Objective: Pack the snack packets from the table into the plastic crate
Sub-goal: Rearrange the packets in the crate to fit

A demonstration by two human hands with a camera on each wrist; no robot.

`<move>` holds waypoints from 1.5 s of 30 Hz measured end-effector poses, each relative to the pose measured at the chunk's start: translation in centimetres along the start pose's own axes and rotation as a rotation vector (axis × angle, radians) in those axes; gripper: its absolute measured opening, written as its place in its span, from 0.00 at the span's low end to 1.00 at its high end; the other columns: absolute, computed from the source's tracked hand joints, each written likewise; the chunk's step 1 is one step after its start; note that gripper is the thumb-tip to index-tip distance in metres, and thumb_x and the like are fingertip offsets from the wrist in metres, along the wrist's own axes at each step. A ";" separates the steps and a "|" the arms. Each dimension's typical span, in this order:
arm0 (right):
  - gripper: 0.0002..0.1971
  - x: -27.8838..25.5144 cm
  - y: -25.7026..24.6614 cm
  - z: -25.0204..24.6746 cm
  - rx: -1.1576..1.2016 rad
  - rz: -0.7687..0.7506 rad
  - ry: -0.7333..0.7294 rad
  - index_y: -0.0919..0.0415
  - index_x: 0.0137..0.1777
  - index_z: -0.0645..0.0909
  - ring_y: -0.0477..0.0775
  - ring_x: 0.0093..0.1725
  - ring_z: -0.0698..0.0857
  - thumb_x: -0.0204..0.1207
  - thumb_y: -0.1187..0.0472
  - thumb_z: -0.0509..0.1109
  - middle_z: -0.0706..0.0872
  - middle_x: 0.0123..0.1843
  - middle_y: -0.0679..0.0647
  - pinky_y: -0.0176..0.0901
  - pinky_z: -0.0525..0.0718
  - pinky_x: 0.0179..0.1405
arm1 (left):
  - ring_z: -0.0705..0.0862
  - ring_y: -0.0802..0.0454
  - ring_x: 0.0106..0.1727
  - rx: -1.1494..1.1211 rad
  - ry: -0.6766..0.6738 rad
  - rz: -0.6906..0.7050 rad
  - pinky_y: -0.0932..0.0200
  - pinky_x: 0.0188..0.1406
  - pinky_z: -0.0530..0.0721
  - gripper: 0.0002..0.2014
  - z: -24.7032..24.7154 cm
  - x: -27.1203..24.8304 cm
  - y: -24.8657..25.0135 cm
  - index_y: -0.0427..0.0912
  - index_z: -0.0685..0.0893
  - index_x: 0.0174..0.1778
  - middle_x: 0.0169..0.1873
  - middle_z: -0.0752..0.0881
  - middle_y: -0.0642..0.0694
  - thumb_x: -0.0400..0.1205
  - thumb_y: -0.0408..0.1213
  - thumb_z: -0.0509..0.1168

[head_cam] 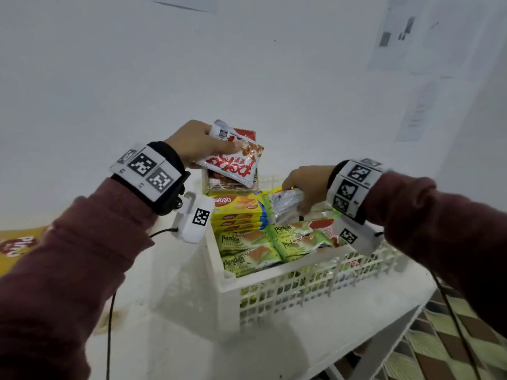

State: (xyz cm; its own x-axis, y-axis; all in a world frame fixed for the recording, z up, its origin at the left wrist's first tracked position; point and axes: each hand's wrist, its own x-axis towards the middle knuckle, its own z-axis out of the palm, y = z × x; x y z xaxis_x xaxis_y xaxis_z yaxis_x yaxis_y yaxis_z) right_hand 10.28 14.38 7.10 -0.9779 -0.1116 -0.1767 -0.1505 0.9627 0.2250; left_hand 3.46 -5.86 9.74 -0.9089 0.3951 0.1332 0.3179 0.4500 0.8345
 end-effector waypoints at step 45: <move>0.09 6.8 6.6 5.0 0.113 -0.690 -0.177 0.53 0.40 0.77 0.43 0.33 0.73 0.78 0.67 0.62 0.76 0.35 0.45 0.28 0.68 0.30 | 0.83 0.56 0.27 0.189 0.076 -0.383 0.63 0.32 0.81 0.10 5.1 5.5 -0.2 0.45 0.82 0.34 0.22 0.87 0.54 0.73 0.47 0.73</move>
State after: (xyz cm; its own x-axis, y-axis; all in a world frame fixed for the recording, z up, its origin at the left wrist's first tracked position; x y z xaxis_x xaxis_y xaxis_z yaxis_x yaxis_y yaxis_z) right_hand 3.38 21.20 2.54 -0.6260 -0.6711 -0.3972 -0.7001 0.7080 -0.0927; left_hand -0.25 0.32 7.60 -0.9858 0.1141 -0.1228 -0.0093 0.6943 0.7197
